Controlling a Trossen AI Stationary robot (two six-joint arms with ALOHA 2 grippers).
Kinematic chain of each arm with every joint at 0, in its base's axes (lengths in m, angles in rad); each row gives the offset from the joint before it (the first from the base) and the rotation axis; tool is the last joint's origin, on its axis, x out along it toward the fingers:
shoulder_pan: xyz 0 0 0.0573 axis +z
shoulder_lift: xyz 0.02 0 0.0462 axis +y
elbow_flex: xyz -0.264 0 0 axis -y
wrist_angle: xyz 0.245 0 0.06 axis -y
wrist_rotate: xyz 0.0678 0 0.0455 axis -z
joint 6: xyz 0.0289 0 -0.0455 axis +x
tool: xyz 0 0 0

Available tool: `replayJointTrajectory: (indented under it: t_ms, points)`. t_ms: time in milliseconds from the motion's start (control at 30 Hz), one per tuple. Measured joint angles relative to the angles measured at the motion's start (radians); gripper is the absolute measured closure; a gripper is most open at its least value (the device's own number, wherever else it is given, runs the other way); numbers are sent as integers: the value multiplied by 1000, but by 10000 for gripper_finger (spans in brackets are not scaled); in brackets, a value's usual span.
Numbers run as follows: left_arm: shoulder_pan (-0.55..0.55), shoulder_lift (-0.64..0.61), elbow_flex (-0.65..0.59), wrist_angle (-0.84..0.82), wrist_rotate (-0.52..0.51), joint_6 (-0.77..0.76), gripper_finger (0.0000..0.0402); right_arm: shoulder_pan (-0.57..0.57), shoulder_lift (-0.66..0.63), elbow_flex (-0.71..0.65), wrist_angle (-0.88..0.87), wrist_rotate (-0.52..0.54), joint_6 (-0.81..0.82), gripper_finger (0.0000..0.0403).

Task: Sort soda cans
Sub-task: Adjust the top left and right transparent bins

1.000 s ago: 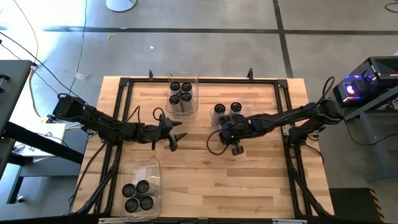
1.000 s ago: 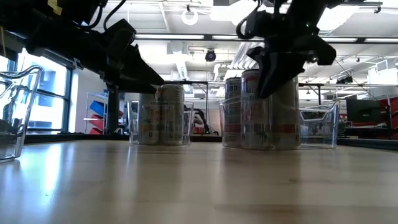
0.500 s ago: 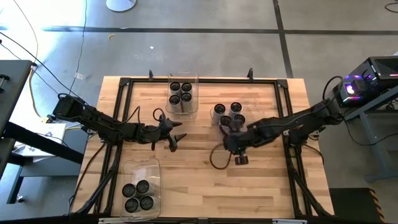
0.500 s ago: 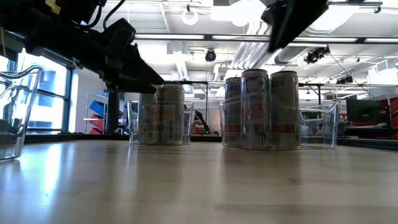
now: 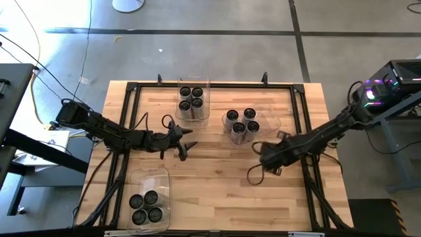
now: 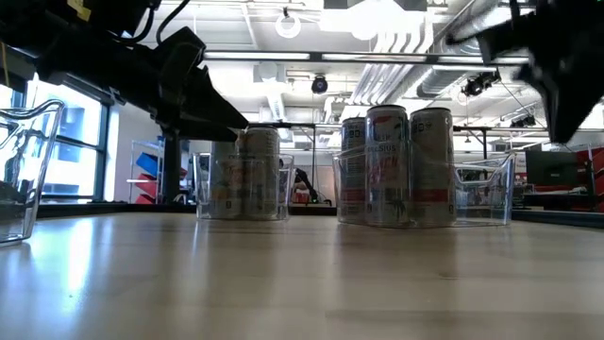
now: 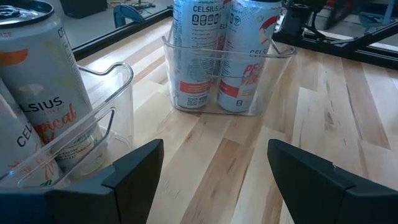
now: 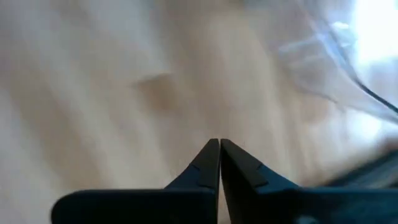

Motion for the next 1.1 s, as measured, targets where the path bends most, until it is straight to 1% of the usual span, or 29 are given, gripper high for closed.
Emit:
replayJointTrajectory:
  t_ms: [167,233,333,467,600,800,1100]
  points:
    - [0,0,0,1,0,0,120,-52,-177,-247,73,146,189,400]
    - [0,0,0,1,0,0,120,-82,-235,-328,109,178,243,401]
    - [0,0,0,4,-13,0,120,-129,-282,-434,256,199,227,402]
    - [0,0,0,8,-20,-8,120,-201,-275,-536,434,225,174,402]
    - [0,0,0,9,-20,-16,120,-265,-251,-591,571,306,159,403]
    - [0,0,0,9,-20,-19,120,-359,-216,-604,726,390,74,403]
    - [0,0,0,8,-20,-19,120,-527,-169,-604,937,391,-167,403]
